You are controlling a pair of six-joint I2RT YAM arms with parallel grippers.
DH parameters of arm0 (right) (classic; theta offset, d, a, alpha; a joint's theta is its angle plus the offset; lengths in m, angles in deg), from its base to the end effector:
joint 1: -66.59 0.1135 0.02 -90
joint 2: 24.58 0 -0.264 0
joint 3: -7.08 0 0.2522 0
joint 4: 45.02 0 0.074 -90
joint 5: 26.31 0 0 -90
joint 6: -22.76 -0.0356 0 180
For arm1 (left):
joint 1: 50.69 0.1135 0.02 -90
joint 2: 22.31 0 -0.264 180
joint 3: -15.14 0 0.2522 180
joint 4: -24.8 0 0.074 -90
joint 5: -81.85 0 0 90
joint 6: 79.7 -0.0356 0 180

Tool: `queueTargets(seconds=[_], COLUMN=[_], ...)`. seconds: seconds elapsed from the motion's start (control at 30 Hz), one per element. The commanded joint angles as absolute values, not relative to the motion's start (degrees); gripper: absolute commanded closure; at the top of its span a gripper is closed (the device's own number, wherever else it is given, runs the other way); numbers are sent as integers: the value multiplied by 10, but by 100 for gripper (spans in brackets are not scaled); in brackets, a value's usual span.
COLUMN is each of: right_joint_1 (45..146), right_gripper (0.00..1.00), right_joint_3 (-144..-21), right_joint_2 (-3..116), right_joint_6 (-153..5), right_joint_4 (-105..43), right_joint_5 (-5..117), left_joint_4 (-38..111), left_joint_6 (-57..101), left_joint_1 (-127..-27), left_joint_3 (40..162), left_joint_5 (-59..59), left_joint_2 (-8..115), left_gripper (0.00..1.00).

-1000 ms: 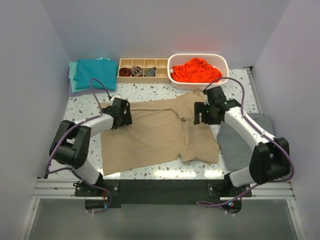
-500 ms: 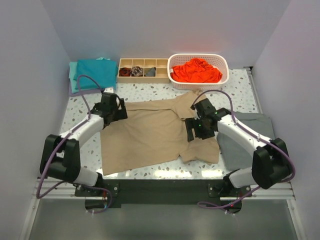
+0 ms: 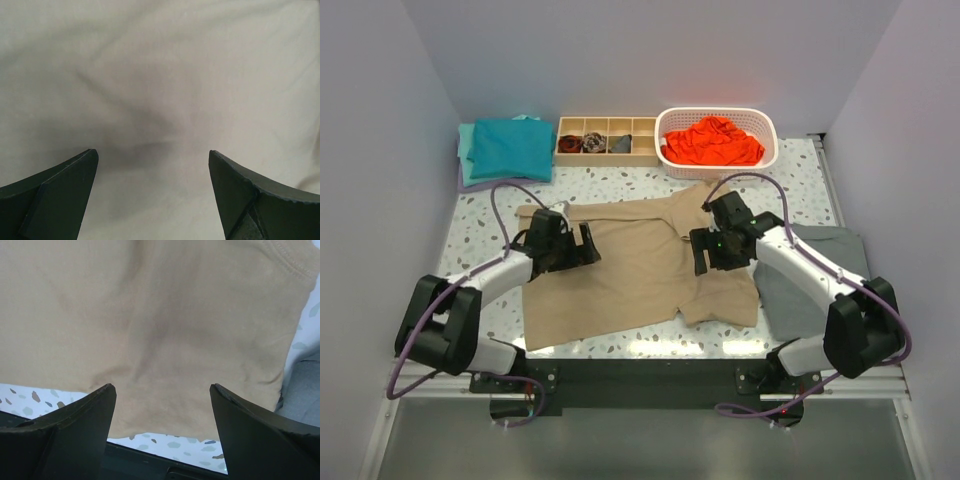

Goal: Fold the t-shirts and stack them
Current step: Flatten the tshirt out

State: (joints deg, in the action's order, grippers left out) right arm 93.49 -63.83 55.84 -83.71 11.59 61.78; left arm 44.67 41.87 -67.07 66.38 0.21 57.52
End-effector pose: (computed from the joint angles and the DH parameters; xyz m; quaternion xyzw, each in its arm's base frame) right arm 0.2395 0.1228 0.2320 -0.0923 0.9739 0.0916 0.1862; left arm 0.2550 -0.0803 0.1709 -0.0976 0.9278 -0.2060 0.2955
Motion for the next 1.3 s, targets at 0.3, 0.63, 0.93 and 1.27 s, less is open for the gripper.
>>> queueTargets(seconds=[0.3,0.63,0.93,1.27], right_joint_1=[936,937,936,954], right_gripper=[19,19,20,25], right_joint_3=[-643,-628,-616,-537], right_joint_2=[538,539,464,357], right_joint_6=[-831,-833,-848,-889], right_joint_4=[139,161,201,150], right_joint_5=[662,649,605,542], left_joint_4=[578,633,604,562], left_joint_6=[419,390,339,356], left_joint_1=[-687,-660,-675,-793], left_joint_3=[684,737,817,799], left_joint_5=[-189,-339,-342,-120], left_joint_2=[643,663,649,517], left_gripper=[3,1,4,7])
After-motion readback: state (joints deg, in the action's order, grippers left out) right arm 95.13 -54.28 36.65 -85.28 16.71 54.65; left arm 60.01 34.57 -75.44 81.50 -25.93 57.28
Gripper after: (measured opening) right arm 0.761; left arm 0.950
